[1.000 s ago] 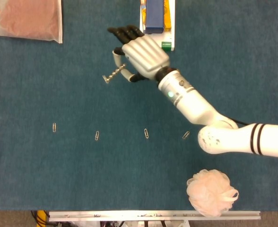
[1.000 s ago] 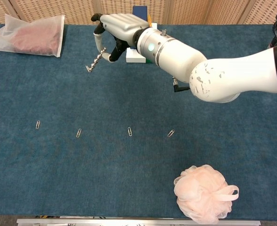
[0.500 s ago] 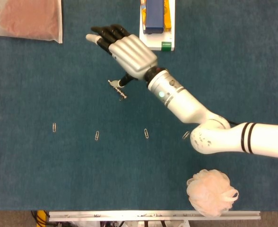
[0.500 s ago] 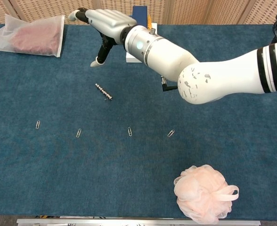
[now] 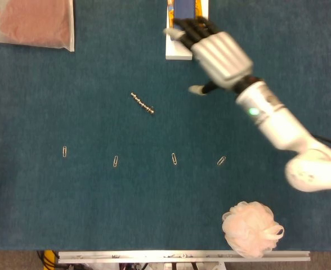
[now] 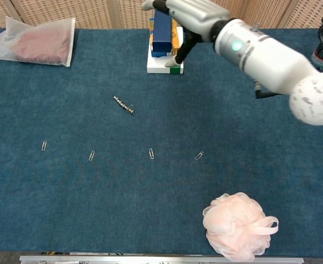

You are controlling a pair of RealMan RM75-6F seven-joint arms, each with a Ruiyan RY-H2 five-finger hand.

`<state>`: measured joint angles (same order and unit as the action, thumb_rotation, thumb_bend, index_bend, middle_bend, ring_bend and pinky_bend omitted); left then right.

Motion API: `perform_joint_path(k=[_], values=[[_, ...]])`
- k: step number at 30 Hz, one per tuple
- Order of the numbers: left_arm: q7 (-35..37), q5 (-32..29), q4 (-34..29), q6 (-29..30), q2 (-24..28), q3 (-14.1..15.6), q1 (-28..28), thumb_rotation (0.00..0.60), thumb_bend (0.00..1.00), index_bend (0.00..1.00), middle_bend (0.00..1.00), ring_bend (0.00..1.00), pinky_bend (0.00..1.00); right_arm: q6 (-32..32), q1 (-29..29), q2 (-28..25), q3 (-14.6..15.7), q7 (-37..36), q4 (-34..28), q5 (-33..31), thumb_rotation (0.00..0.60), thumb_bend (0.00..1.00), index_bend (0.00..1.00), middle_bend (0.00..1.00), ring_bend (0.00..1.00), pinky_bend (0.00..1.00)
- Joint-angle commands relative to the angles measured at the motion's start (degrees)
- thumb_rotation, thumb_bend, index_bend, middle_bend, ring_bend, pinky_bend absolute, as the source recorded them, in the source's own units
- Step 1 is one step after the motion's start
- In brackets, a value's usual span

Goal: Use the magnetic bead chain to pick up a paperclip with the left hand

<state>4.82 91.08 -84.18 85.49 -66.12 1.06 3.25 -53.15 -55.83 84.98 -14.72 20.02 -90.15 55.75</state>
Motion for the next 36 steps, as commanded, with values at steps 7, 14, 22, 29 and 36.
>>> perform_joint_path(k=[7, 14, 22, 29, 36], values=[[3.8, 4.2, -6.0, -6.9, 3.6, -1.2, 7.8, 0.6, 0.29, 0.41, 0.11, 0.05, 0.11, -8.7, 10.7, -14.3, 5.1, -0.3, -9.6, 4.5, 0.6, 0.0, 0.02, 0.04, 0.0, 0.0], [8.5, 6.0, -5.3, -14.6, 2.9, -1.8, 14.9, 0.6, 0.29, 0.36, 0.0, 0.0, 0.04, -13.6, 17.4, -22.3, 8.4, -0.5, -11.9, 7.3, 0.6, 0.0, 0.04, 0.04, 0.0, 0.0], [10.1, 6.9, -2.9, -20.2, 0.0, -2.6, 21.4, 0.6, 0.29, 0.36, 0.0, 0.0, 0.03, -16.0, 23.0, -27.2, 11.0, -0.6, -13.3, 8.9, 0.6, 0.0, 0.05, 0.04, 0.0, 0.0], [9.6, 6.5, 0.4, -25.8, -2.6, -3.1, 26.8, 0.6, 0.39, 0.35, 0.0, 0.0, 0.02, -17.2, 25.8, -28.9, 11.5, -1.0, -14.0, 10.1, 0.6, 0.0, 0.05, 0.04, 0.0, 0.0], [8.1, 4.5, 4.6, -32.8, -5.4, -3.9, 32.6, 0.6, 0.42, 0.3, 0.0, 0.0, 0.0, -18.1, 27.6, -29.8, 10.6, -1.2, -14.1, 10.1, 0.6, 0.0, 0.06, 0.04, 0.0, 0.0]])
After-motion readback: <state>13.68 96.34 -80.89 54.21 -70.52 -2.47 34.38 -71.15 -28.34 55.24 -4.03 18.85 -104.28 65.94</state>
